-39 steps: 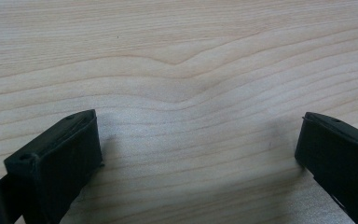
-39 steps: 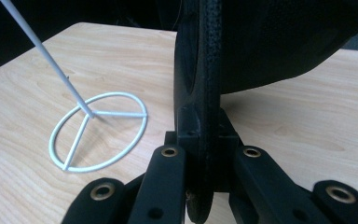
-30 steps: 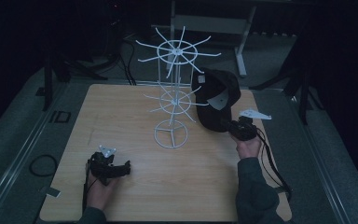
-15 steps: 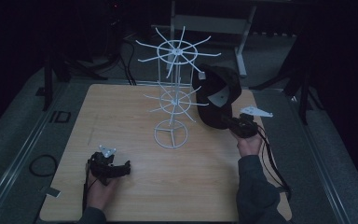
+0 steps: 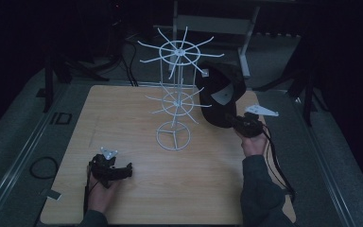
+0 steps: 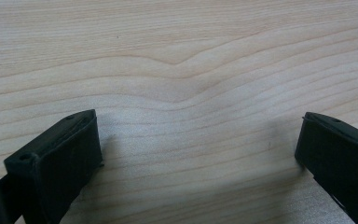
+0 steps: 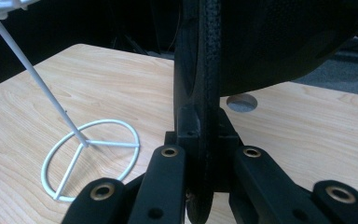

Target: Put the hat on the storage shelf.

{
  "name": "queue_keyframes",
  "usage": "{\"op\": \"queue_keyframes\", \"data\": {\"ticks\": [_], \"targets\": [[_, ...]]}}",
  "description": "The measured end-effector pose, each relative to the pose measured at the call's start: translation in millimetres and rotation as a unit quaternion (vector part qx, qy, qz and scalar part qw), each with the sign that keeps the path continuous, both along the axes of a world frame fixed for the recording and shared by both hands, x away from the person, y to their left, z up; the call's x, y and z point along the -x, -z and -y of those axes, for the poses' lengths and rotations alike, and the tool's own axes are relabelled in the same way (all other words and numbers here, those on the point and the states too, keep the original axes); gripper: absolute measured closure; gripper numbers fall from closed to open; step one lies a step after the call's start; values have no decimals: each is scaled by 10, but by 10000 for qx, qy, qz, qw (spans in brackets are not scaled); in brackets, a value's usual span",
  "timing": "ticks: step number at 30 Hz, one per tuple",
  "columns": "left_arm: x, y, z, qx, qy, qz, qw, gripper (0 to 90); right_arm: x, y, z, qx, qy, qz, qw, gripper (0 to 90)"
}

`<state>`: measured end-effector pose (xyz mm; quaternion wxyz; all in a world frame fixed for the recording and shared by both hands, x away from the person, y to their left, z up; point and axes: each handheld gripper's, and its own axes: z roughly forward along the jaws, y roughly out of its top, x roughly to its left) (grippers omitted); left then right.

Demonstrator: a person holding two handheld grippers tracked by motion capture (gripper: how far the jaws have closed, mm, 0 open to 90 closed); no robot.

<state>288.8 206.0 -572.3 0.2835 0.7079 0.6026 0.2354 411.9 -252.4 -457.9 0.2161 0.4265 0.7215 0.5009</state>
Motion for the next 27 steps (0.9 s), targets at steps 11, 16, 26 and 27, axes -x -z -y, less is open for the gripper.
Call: {"op": "queue_keyframes", "data": {"ticks": [11,16,26,27], "targets": [[0,0,0,2,7,0,10000,2,8,-71,-18,46,14,121,9999,862],[0,0,1,2,8,0,10000,2,9,-96,-12,47,34,166,9998,862],[1,0,0,1,7,-2,10000,2,25,-159,8,60,64,266,9996,862],[0,0,1,2,7,0,10000,2,29,-165,8,60,65,277,9996,862]]}}
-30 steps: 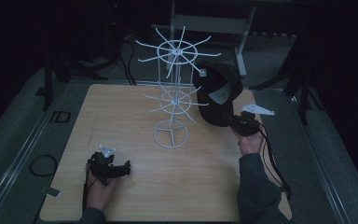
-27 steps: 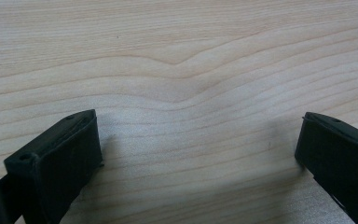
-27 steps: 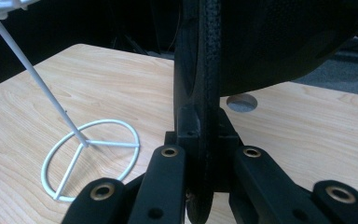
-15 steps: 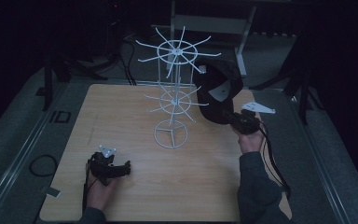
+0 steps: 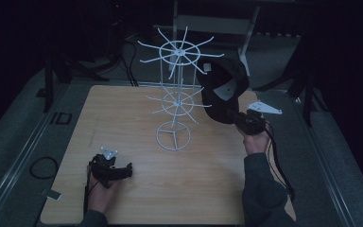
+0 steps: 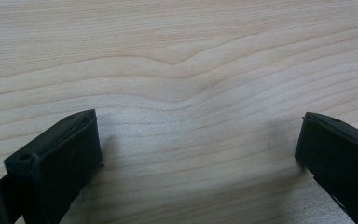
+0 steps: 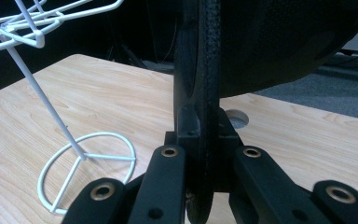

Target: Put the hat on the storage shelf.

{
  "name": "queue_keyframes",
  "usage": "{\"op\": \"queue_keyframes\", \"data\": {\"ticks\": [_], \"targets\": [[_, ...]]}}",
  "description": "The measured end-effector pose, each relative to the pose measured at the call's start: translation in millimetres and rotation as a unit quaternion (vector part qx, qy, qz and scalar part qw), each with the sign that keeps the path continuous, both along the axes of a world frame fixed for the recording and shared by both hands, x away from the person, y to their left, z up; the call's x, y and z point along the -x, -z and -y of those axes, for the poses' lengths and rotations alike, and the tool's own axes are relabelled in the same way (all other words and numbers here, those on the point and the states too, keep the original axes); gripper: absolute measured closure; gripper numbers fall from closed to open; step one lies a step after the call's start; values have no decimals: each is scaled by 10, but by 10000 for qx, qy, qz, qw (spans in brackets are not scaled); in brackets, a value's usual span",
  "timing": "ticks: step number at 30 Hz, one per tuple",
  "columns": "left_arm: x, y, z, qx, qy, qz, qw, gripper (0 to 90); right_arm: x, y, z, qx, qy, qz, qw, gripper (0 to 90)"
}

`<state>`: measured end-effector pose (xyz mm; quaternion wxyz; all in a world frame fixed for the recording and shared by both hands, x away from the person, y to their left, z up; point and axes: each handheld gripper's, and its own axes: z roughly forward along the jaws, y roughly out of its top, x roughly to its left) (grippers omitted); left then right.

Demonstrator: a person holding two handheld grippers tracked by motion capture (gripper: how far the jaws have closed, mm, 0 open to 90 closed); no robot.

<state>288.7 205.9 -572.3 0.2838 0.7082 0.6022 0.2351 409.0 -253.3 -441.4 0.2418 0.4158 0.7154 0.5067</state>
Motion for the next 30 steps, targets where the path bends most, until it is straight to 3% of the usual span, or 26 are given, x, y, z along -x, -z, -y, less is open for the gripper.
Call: {"op": "queue_keyframes", "data": {"ticks": [30], "targets": [[0,1,2,8,-9,7,10000,2,102,-231,-26,21,-14,397,9992,862]]}}
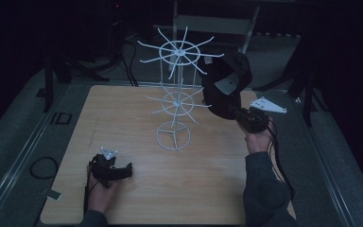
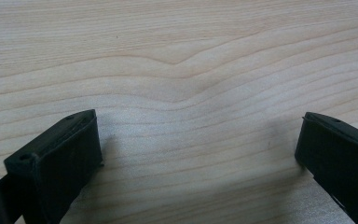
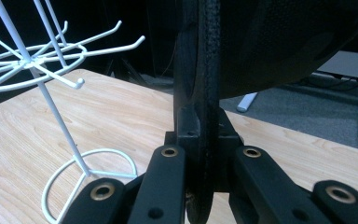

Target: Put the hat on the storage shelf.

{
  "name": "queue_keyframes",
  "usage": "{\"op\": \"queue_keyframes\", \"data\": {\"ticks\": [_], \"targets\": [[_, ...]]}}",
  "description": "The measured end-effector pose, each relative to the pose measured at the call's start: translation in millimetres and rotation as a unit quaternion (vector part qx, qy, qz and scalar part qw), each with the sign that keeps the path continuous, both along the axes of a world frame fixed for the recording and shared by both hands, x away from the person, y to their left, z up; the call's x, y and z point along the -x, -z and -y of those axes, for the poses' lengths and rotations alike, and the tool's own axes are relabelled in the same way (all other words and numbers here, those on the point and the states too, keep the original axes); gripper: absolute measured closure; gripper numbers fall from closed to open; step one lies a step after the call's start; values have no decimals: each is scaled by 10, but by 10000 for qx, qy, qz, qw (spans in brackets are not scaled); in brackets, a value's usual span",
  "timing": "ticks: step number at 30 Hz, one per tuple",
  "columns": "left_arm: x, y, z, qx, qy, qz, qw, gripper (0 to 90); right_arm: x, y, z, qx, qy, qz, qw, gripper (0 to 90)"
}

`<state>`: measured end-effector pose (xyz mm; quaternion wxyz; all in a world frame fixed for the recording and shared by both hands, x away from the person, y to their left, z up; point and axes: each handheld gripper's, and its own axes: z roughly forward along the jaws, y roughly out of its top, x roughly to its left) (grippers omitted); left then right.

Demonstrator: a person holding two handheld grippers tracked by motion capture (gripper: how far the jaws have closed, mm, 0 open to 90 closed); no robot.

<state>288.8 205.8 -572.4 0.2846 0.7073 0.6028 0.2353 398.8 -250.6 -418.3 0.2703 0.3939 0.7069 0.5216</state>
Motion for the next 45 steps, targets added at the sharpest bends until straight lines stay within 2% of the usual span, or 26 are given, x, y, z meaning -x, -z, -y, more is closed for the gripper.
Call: {"op": "queue_keyframes", "data": {"ticks": [45], "targets": [[-1,0,-1,-5,2,9,10000,2,139,-185,-20,-50,-25,381,9993,862]]}}
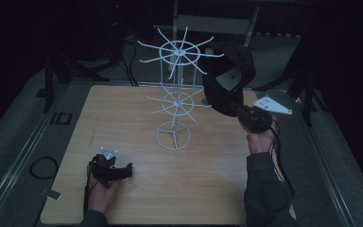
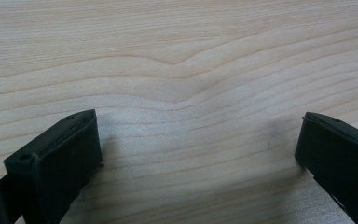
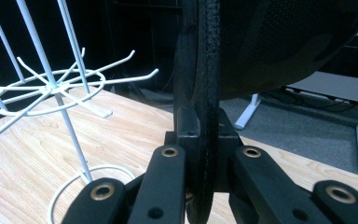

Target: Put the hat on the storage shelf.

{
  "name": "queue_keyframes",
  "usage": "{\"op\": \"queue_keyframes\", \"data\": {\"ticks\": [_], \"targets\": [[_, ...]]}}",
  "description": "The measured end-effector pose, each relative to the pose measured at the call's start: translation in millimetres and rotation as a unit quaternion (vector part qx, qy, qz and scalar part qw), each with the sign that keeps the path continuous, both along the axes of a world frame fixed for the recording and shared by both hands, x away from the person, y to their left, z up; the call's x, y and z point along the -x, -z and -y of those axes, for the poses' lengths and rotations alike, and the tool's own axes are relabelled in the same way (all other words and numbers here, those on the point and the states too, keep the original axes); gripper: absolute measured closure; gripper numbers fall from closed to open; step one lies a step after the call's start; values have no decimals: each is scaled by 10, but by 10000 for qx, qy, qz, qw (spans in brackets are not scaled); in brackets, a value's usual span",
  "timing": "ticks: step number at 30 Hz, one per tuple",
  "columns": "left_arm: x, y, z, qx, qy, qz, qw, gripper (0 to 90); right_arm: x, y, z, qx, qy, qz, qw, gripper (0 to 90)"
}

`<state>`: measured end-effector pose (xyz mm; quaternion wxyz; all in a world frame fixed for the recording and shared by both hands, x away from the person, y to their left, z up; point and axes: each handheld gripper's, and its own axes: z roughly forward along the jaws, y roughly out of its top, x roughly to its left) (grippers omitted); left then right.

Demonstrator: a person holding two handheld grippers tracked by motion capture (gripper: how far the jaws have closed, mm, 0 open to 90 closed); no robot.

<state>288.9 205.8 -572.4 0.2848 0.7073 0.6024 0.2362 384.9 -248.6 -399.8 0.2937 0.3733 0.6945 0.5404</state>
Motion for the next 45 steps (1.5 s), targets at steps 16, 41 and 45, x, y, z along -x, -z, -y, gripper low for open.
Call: {"op": "queue_keyframes", "data": {"ticks": [16,41,45], "targets": [[-3,0,4,9,1,0,10000,2,13,-47,8,32,29,104,9999,862],[-3,0,5,9,2,-2,10000,2,18,-85,13,-8,55,191,9998,862],[-3,0,4,8,2,-2,10000,2,20,-90,16,-17,62,206,9998,862]]}}
